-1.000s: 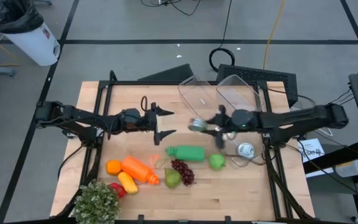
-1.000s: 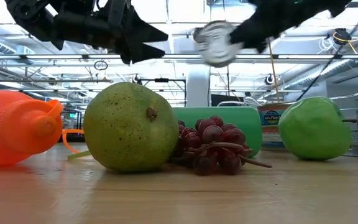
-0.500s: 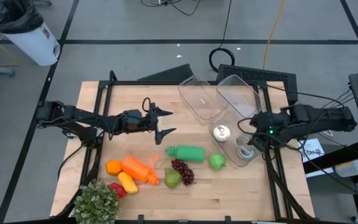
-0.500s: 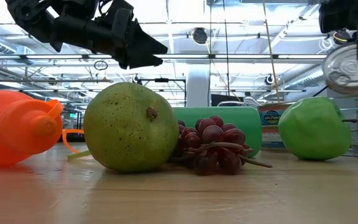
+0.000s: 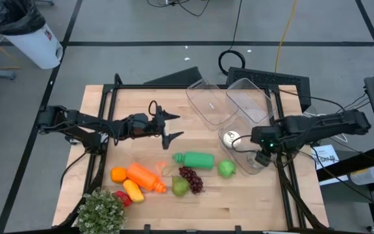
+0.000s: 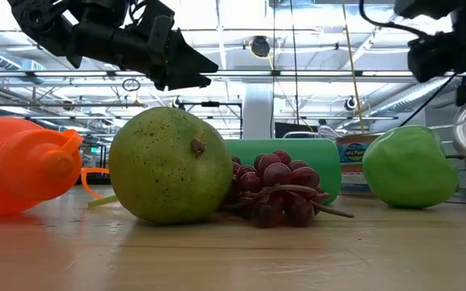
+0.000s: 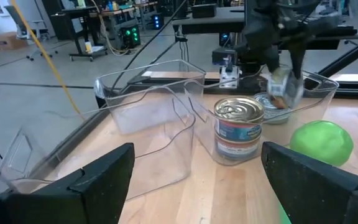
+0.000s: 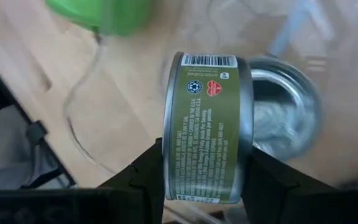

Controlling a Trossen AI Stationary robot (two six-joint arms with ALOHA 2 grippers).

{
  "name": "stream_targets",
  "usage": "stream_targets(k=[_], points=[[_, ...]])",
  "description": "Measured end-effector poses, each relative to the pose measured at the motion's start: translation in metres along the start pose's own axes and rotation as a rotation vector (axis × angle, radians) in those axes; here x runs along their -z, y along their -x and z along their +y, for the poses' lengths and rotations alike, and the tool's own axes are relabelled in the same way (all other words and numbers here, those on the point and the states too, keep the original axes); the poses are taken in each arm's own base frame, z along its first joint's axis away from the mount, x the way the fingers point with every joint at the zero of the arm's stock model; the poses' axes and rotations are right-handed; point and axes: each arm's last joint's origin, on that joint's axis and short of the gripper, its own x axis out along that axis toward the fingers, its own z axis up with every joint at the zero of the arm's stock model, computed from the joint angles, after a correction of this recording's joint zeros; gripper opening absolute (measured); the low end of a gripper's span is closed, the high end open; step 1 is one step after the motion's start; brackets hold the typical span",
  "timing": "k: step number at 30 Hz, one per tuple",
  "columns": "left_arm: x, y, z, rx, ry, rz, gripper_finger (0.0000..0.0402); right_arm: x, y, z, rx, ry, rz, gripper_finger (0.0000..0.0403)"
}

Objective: Pick & Place Food Item
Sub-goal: Put the green tuna can into the bottom transparent bin

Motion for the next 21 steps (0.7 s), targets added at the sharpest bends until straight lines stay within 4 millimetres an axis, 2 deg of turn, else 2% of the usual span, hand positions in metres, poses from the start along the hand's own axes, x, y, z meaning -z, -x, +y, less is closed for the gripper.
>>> stream_targets(k=[8, 15, 16, 21], points=[[0.001, 0.0, 0.0, 0.001, 0.0, 0.007, 0.0351, -0.018, -0.014, 0.014, -0.113, 0.121, 0.0, 0.0144], [0.001, 0.0, 0.0, 0.002, -0.001, 0.007, 0.0351, -0.02, -0.015, 0.014, -0.112, 0.156, -0.006, 0.0148], [0.001, 0.0, 0.0, 0.002, -0.002, 0.008, 0.0351, -0.02, -0.015, 0.014, -0.112, 0.161, -0.007, 0.0163], [0.003, 0.0, 0.0, 0.003, -0.003, 0.031, 0.0351, -0.018, -0.015, 0.013, -0.095, 0.147, 0.013, 0.0286]])
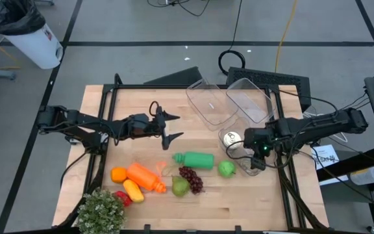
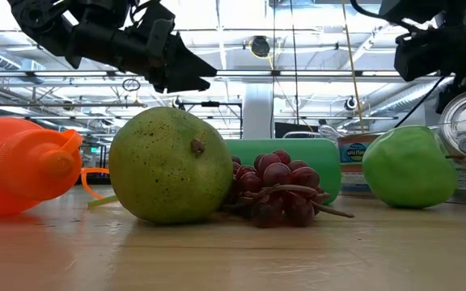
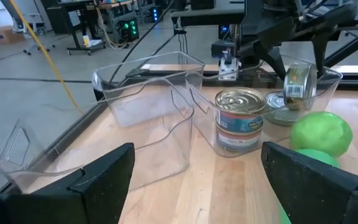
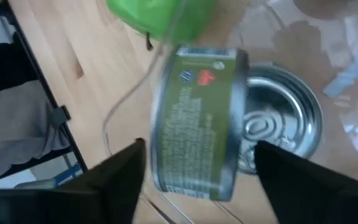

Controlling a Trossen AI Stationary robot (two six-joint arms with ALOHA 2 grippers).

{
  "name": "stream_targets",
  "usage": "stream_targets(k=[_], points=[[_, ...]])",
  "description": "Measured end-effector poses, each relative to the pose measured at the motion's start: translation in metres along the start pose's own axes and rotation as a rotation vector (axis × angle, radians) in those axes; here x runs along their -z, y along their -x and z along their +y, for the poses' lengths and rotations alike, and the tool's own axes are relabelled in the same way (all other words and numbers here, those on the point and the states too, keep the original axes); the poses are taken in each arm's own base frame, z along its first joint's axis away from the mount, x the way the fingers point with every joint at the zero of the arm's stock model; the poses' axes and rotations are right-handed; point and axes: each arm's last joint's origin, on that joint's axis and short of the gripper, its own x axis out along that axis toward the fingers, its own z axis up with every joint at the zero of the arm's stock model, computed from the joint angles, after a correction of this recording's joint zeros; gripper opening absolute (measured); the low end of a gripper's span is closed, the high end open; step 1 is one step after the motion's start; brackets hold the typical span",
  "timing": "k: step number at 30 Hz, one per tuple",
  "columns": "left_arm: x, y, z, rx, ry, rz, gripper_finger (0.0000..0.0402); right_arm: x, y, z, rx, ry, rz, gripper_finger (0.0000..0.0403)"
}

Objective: Pick & Place Food Item
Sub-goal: Put the green tuna can into the bottom transparent bin, then put the green water bottle into the top right transparent bin

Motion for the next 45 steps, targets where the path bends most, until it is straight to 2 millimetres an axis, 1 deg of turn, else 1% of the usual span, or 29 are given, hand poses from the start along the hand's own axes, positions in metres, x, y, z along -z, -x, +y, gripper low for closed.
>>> stream_targets(k=[3, 6, 13, 21, 26, 30, 36, 40, 45], points=[[0.001, 0.0, 0.0, 0.0, 0.001, 0.006, 0.0351, 0.003, 0.001, -0.002, 0.019, -0.03, 0.015, 0.033], [0.001, 0.0, 0.0, 0.001, 0.002, 0.01, 0.0351, 0.005, 0.003, -0.004, 0.061, -0.036, -0.002, 0.0343], [0.001, 0.0, 0.0, 0.001, 0.018, 0.013, 0.0351, 0.009, 0.016, -0.005, 0.2, -0.007, -0.092, 0.0329], [0.001, 0.0, 0.0, 0.0, 0.02, 0.013, 0.0351, 0.015, 0.018, -0.007, 0.34, 0.013, -0.135, 0.0315], [0.002, 0.0, 0.0, 0.001, 0.026, 0.017, 0.0351, 0.016, 0.014, -0.003, 0.338, 0.021, -0.123, 0.0314], [0.002, 0.0, 0.0, 0.001, 0.026, 0.02, 0.0351, 0.013, 0.011, 0.001, 0.323, 0.077, -0.146, 0.0314], [0.002, 0.0, 0.0, 0.001, 0.025, 0.02, 0.0351, 0.004, 0.011, 0.008, 0.315, 0.192, -0.262, 0.0314], [0.002, 0.0, 0.0, 0.004, 0.038, 0.023, 0.0351, -0.006, 0.013, 0.014, 0.333, 0.281, -0.401, 0.0314], [0.01, 0.001, -0.009, 0.11, 0.094, 0.103, 0.0351, -0.021, 0.019, 0.027, 0.313, 0.417, -0.598, 0.0314]])
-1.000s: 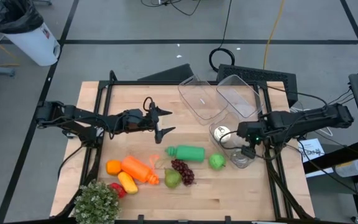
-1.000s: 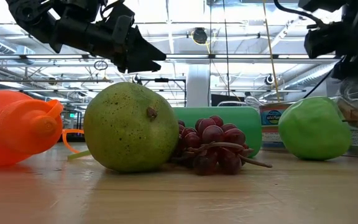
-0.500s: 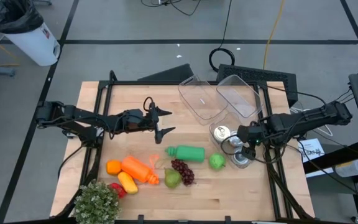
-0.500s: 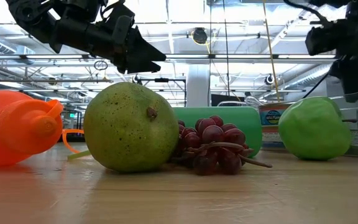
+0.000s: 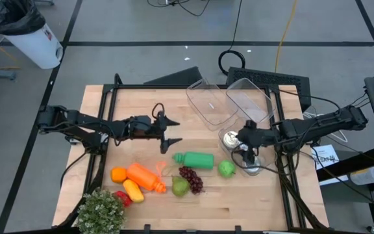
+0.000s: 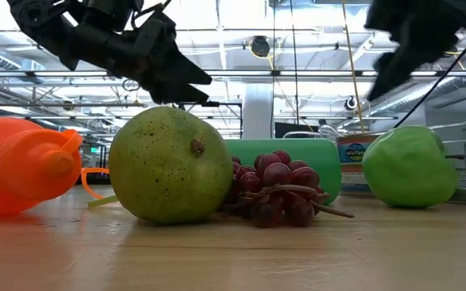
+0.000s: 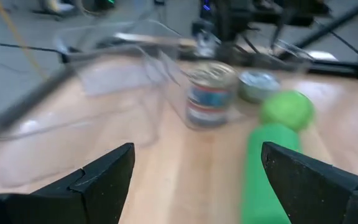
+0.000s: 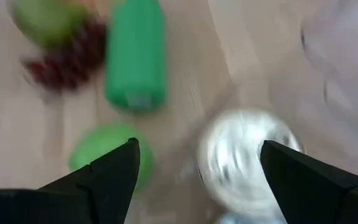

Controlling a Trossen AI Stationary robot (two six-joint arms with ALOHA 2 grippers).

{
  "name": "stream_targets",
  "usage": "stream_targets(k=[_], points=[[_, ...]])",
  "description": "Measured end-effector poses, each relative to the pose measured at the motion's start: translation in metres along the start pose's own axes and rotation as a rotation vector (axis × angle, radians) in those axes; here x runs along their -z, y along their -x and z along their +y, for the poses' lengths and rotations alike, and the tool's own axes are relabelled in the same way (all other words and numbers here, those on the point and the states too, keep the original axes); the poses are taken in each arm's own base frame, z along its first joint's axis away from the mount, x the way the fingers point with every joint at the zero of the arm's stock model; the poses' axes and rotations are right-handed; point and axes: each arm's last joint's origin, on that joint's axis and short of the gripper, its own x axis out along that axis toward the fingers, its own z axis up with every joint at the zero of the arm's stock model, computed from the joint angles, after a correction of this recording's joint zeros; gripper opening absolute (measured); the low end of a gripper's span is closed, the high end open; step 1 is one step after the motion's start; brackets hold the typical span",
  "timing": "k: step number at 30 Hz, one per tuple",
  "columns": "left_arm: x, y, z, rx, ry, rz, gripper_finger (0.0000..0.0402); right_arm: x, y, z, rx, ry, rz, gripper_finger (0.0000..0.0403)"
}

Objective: Pick & Place Food Item
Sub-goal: Put the green water bottle into the top right transparent bin

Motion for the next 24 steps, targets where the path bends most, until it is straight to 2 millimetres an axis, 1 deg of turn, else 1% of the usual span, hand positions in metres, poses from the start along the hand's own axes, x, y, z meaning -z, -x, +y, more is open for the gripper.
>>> stream_targets(k=[4, 7, 8, 10, 13, 16, 20, 24], points=[[0.002, 0.0, -0.012, 0.041, -0.035, 0.021, 0.0351, -0.011, -0.008, 0.005, -0.067, 0.039, -0.216, 0.0314], [-0.002, 0.0, -0.016, 0.054, -0.059, 0.012, 0.0351, -0.012, -0.022, 0.01, -0.147, 0.068, -0.355, 0.0314], [-0.003, 0.0, -0.016, 0.057, -0.062, 0.01, 0.0351, -0.012, -0.028, 0.012, -0.184, 0.086, -0.376, 0.0314], [-0.002, 0.0, -0.016, 0.056, -0.061, 0.012, 0.0351, -0.011, -0.04, 0.016, -0.206, 0.133, -0.368, 0.0314], [-0.003, 0.0, -0.013, 0.045, -0.058, 0.012, 0.0351, -0.013, -0.061, 0.022, -0.208, 0.181, -0.282, 0.0314], [-0.003, -0.001, -0.01, 0.033, -0.048, 0.012, 0.0351, -0.023, -0.081, 0.031, -0.224, 0.23, -0.225, 0.0314], [-0.003, -0.001, -0.006, 0.018, -0.026, 0.011, 0.0351, -0.032, -0.103, 0.037, -0.186, 0.312, -0.172, 0.0314], [-0.003, -0.001, -0.003, 0.008, -0.016, 0.011, 0.0351, -0.04, -0.121, 0.041, -0.155, 0.305, -0.114, 0.0314]])
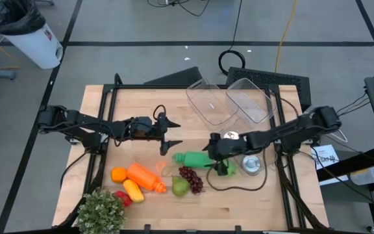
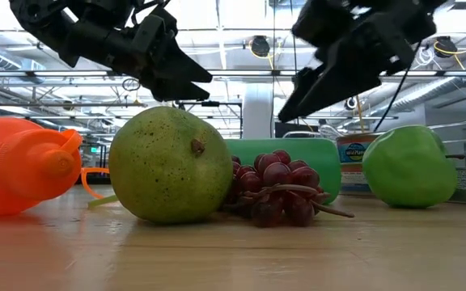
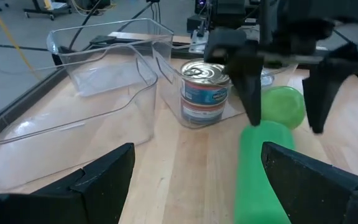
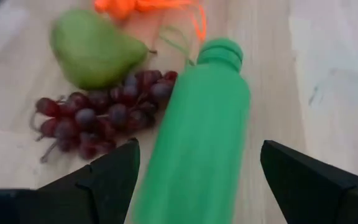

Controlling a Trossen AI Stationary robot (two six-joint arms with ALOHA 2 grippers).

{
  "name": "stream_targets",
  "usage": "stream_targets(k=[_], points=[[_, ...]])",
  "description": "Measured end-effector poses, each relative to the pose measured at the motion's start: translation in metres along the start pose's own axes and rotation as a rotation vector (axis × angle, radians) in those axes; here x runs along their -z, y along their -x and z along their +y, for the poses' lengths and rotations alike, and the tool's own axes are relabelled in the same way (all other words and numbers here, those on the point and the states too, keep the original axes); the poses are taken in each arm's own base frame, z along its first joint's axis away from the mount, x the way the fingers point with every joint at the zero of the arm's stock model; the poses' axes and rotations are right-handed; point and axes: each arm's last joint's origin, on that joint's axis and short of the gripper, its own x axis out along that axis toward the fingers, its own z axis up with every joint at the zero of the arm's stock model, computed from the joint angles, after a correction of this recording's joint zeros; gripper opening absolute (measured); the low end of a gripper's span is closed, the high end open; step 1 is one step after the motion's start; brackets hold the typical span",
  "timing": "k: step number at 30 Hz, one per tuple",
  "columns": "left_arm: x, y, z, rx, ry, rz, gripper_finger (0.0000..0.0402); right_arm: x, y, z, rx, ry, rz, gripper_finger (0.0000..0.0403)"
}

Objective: Pick & Place Food Item
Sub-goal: Put the green water bottle into the top right transparent bin

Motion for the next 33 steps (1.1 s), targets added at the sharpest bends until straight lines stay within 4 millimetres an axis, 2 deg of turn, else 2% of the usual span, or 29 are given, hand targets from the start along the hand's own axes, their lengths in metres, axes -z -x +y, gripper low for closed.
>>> stream_targets(k=[5, 9, 13, 19, 29, 33], points=[[0.0, 0.0, 0.001, -0.004, 0.004, 0.0, 0.0351, 0.0, -0.022, 0.001, -0.001, -0.006, 0.171, 0.0314], [0.0, 0.0, 0.001, -0.004, 0.005, 0.001, 0.0351, -0.005, -0.034, 0.0, 0.001, -0.019, 0.239, 0.0314], [0.0, 0.0, 0.001, -0.012, 0.005, 0.002, 0.0351, -0.005, -0.041, -0.009, -0.054, -0.042, 0.251, 0.0312], [0.0, 0.0, 0.001, -0.013, 0.006, 0.006, 0.0351, 0.009, -0.055, -0.025, -0.073, -0.146, 0.334, 0.0285], [0.0, 0.0, 0.001, -0.013, -0.001, 0.007, 0.0351, 0.012, -0.062, -0.029, -0.066, -0.077, 0.322, 0.0281], [0.0, 0.0, 0.001, -0.013, -0.002, 0.007, 0.0351, 0.012, -0.062, -0.029, -0.068, -0.058, 0.317, 0.0244]])
